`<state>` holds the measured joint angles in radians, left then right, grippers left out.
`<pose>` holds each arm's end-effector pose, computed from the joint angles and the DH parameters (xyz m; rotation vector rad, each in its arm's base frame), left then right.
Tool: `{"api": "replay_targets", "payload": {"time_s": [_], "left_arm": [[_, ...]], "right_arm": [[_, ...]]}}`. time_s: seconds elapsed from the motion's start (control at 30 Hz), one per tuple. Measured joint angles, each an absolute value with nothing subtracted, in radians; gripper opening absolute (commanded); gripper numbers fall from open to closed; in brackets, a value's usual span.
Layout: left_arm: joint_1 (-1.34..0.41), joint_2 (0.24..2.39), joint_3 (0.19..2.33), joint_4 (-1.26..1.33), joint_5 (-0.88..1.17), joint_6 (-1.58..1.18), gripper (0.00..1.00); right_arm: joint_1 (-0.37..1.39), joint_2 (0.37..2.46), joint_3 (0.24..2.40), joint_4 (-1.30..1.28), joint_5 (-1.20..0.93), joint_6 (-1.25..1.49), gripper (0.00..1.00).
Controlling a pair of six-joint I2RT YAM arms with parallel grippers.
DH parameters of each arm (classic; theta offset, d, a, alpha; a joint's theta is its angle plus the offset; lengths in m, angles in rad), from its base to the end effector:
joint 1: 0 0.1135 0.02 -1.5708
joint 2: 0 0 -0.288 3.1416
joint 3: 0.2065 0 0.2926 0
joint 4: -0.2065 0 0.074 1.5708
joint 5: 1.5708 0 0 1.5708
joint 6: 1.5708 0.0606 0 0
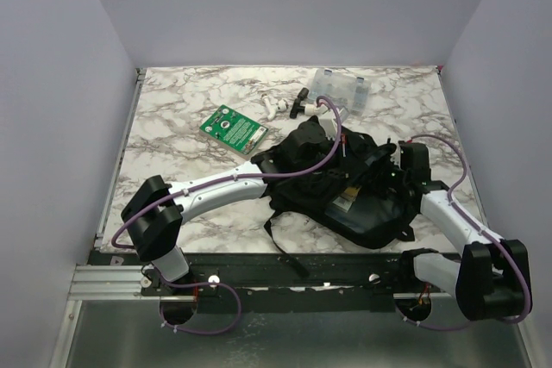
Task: Pack the student bag
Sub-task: Place the book in the student bag, then pick up the book from the center of the board.
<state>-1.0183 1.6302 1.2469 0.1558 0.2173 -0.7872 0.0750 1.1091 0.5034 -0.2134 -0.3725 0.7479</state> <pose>0.2276 -0.3941 0.3195 0.4127 2.0146 -1.4170 0.2480 0.0408 0.1623 0.6431 2.3959 0.8177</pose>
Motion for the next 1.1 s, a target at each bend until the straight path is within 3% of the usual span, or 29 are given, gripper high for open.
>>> {"api": "replay_targets", "payload": {"time_s": [0.3,0.5,0.87,1.03,1.1], "left_arm": [[-1.007,1.632,1.247,0.179,0.228,-0.805,0.00],[-1.002,1.646,1.247,0.186,0.259,-0.821,0.00],[-0.973,1.674,1.247,0.202,0.369,-0.866,0.01],[-0.973,1.726,1.251,0.223,0.457,-0.875,0.47],[-0.974,1.736,1.251,0.219,0.490,-0.877,0.56]], "right_arm": [[0.110,1.118,0.500,-0.073,-0.400,0.780,0.72],[0.115,1.097,0.608,-0.372,-0.247,0.802,0.75],[0.116,0.763,0.903,-0.842,0.024,0.802,0.75],[0.116,0.735,1.096,-0.899,0.120,0.711,0.76],[0.116,0.756,1.168,-0.893,0.116,0.650,0.80]]}}
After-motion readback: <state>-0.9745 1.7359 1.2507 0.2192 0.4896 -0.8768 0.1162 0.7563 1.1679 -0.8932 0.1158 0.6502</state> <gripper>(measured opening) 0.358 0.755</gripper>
